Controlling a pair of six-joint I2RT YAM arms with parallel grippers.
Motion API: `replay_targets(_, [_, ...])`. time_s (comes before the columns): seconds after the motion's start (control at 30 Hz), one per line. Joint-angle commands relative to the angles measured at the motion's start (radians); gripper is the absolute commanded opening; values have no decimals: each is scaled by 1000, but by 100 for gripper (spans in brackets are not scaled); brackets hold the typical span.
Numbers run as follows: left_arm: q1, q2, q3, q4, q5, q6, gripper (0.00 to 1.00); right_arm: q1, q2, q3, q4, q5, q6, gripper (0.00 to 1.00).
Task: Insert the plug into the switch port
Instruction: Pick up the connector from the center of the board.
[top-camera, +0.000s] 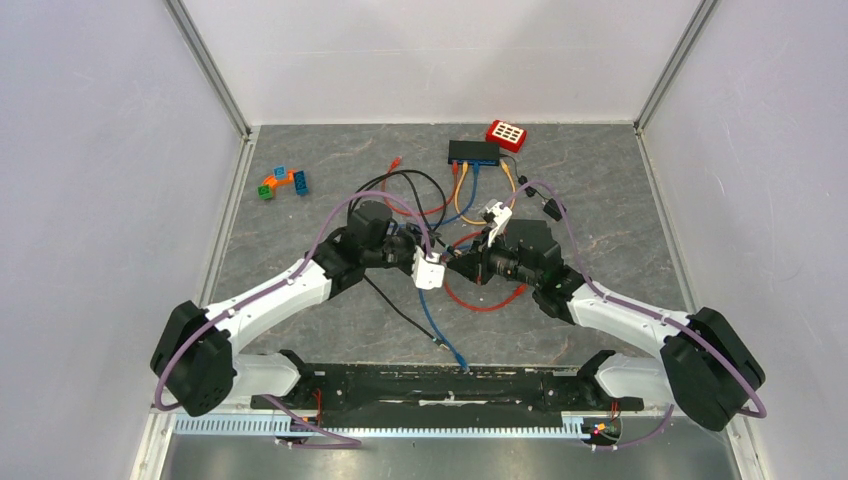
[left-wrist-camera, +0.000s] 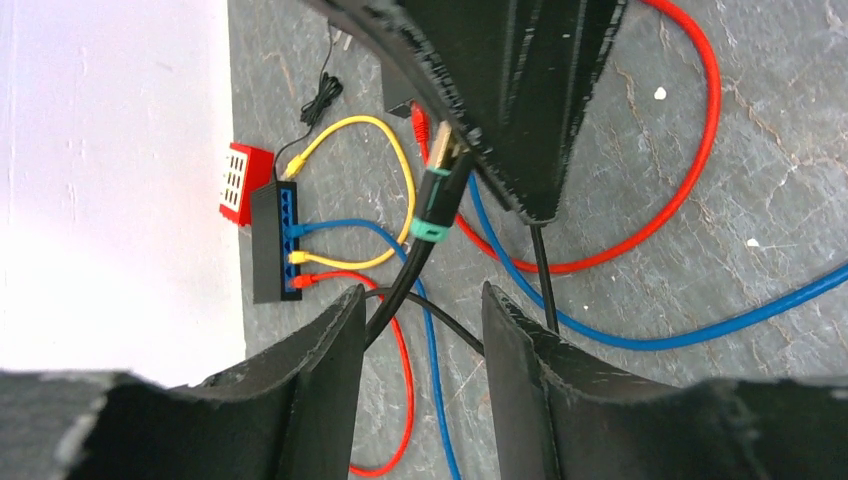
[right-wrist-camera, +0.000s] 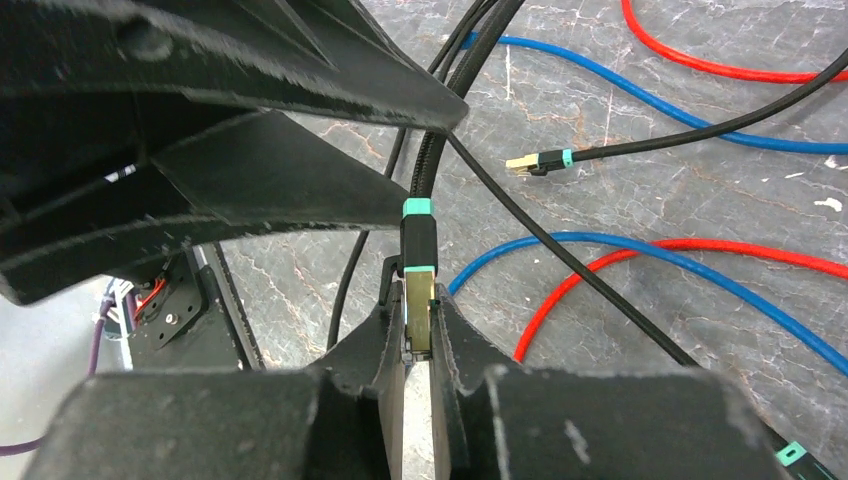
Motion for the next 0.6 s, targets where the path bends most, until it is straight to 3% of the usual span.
replay_targets(0.0, [-35, 34, 25, 38, -42, 171, 51, -5, 1, 44, 26, -47, 35, 0])
replay_targets(0.2, [-67, 57, 41, 60, -73, 199, 46, -15, 14, 51, 10, -64, 58, 0])
replay_targets(0.3, [-87, 48, 4, 152, -106, 202, 41, -17, 15, 49, 21, -71, 73, 0])
replay_targets(0.5, [-91, 47, -9, 174, -97, 195, 27, -22, 27, 57, 38, -84, 98, 0])
replay_targets(0.57, [-91, 51, -10, 167, -88, 190, 18, -24, 29, 57, 40, -88, 103, 0])
